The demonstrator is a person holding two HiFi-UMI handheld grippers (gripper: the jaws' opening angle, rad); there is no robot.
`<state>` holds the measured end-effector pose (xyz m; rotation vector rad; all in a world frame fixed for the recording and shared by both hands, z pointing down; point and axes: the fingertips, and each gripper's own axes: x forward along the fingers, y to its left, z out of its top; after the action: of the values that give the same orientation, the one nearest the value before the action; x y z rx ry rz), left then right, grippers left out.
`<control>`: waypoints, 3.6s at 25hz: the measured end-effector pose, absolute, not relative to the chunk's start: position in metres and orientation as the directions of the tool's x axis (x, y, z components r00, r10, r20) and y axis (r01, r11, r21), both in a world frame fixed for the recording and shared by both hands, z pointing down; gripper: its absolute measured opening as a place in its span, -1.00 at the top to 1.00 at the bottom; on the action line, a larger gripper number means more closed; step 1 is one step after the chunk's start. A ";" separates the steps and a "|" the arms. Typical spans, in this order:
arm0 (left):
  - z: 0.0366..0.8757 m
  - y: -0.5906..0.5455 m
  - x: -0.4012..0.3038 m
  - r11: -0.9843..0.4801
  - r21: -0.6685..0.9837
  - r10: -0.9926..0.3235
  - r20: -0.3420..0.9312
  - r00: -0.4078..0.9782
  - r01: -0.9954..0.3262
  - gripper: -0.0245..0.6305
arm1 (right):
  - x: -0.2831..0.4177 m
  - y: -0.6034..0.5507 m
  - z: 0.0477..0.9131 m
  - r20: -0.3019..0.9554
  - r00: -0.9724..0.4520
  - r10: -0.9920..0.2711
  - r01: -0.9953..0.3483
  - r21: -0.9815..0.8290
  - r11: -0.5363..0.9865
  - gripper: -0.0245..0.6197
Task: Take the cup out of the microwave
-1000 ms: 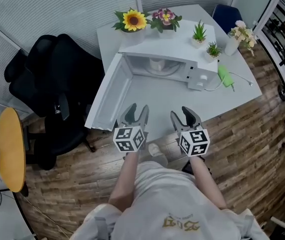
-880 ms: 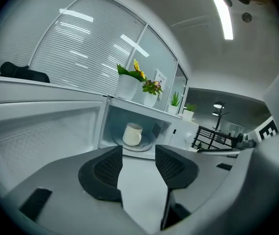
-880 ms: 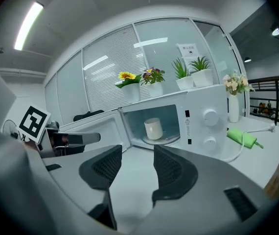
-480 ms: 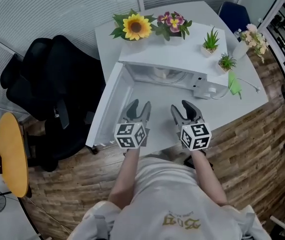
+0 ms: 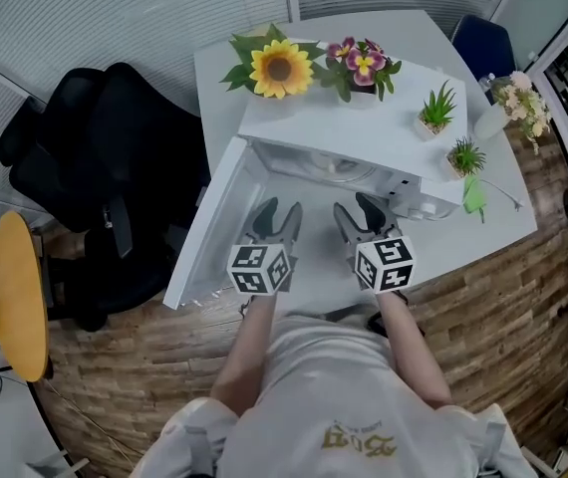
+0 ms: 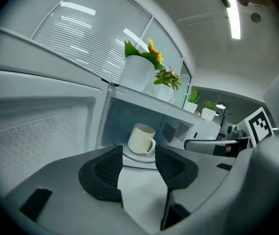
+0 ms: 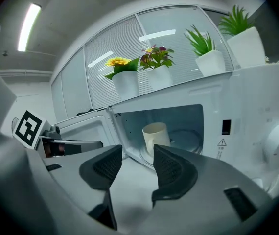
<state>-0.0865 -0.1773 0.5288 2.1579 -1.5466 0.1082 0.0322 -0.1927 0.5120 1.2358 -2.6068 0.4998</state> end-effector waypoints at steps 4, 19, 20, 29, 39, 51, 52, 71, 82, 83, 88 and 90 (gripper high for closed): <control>0.533 -0.192 -0.083 -0.238 0.341 -0.872 0.337 0.355 -0.909 0.28 | 0.025 -0.208 0.516 0.332 -0.651 -0.682 -0.758 -0.239 0.607 0.26; 0.555 -0.220 -0.088 -0.231 0.366 -0.849 0.376 0.370 -0.902 0.29 | -0.002 -0.263 0.561 0.391 -0.670 -0.632 -0.739 -0.261 0.622 0.27; 0.557 -0.221 -0.087 -0.227 0.371 -0.848 0.379 0.371 -0.900 0.29 | -0.003 -0.266 0.562 0.391 -0.674 -0.626 -0.734 -0.262 0.627 0.27; 0.574 -0.228 -0.095 -0.198 0.403 -0.840 0.400 0.367 -0.893 0.29 | -0.023 -0.276 0.572 0.398 -0.732 -0.553 -0.670 -0.279 0.688 0.41; 0.581 -0.230 -0.102 -0.183 0.424 -0.837 0.407 0.367 -0.887 0.25 | -0.039 -0.277 0.573 0.378 -0.782 -0.496 -0.607 -0.278 0.745 0.70; 0.580 -0.231 -0.108 -0.176 0.414 -0.842 0.406 0.355 -0.893 0.27 | -0.038 -0.279 0.569 0.363 -0.778 -0.512 -0.604 -0.212 0.768 0.72; 0.580 -0.230 -0.108 -0.176 0.415 -0.843 0.405 0.355 -0.893 0.27 | -0.038 -0.278 0.569 0.361 -0.775 -0.518 -0.606 -0.197 0.771 0.72; 0.562 -0.229 -0.108 -0.190 0.409 -0.864 0.363 0.350 -0.893 0.33 | -0.025 -0.258 0.544 0.307 -0.757 -0.577 -0.637 -0.151 0.756 0.73; 0.542 -0.223 -0.108 -0.225 0.417 -0.877 0.306 0.370 -0.880 0.36 | -0.014 -0.236 0.528 0.297 -0.739 -0.605 -0.660 -0.139 0.738 0.73; 0.541 -0.220 -0.109 -0.228 0.417 -0.877 0.304 0.372 -0.880 0.36 | -0.014 -0.233 0.527 0.296 -0.737 -0.608 -0.663 -0.140 0.735 0.73; 0.532 -0.213 -0.112 -0.241 0.418 -0.880 0.286 0.378 -0.876 0.36 | -0.012 -0.221 0.519 0.288 -0.734 -0.615 -0.669 -0.146 0.729 0.73; 0.529 -0.211 -0.111 -0.252 0.419 -0.879 0.278 0.387 -0.872 0.35 | -0.012 -0.216 0.516 0.285 -0.734 -0.617 -0.669 -0.146 0.728 0.73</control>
<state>-0.1108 -0.2115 0.5294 2.1431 -1.4990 -0.0172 -0.0118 -0.2160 0.5156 1.0246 -2.7151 0.3541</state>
